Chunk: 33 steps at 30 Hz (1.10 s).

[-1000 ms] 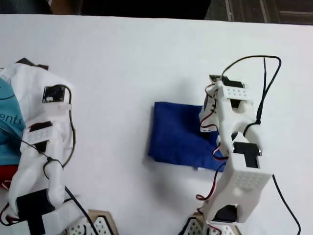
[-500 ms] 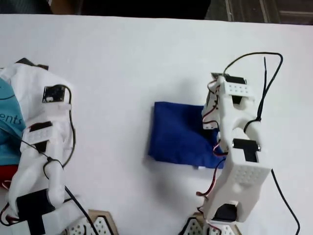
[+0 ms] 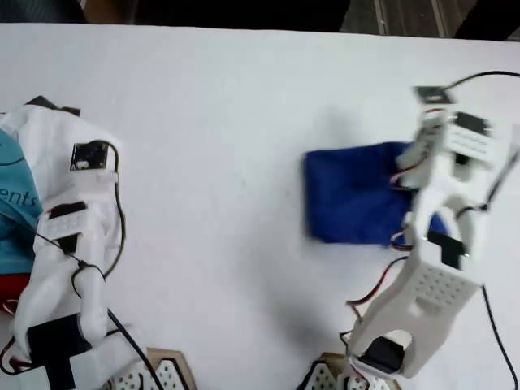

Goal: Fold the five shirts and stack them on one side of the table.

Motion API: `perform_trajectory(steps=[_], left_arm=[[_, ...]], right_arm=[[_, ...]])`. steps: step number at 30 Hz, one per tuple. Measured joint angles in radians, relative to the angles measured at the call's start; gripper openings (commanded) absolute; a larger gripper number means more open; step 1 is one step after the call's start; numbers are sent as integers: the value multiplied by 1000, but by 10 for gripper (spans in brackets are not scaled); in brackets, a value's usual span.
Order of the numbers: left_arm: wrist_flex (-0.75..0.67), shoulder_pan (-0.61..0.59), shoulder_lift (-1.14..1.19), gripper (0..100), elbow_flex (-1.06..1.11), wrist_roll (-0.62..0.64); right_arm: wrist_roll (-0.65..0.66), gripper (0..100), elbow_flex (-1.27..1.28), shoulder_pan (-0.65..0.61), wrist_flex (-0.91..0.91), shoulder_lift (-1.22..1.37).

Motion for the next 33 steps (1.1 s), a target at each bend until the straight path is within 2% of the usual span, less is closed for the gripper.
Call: perform_trajectory(steps=[6, 13, 22, 26, 33], left_arm=[[0, 0, 0, 25, 3, 0], [0, 0, 0, 25, 9, 0], [0, 0, 0, 25, 9, 0], [0, 0, 0, 25, 9, 0], [0, 0, 0, 25, 9, 0]], right_arm=[[89, 20, -140, 66, 0, 66], [100, 20, -402, 103, 2, 265], [101, 20, -746, 149, 120, 489], [101, 20, -833, 149, 140, 540], [196, 20, -908, 144, 140, 585]])
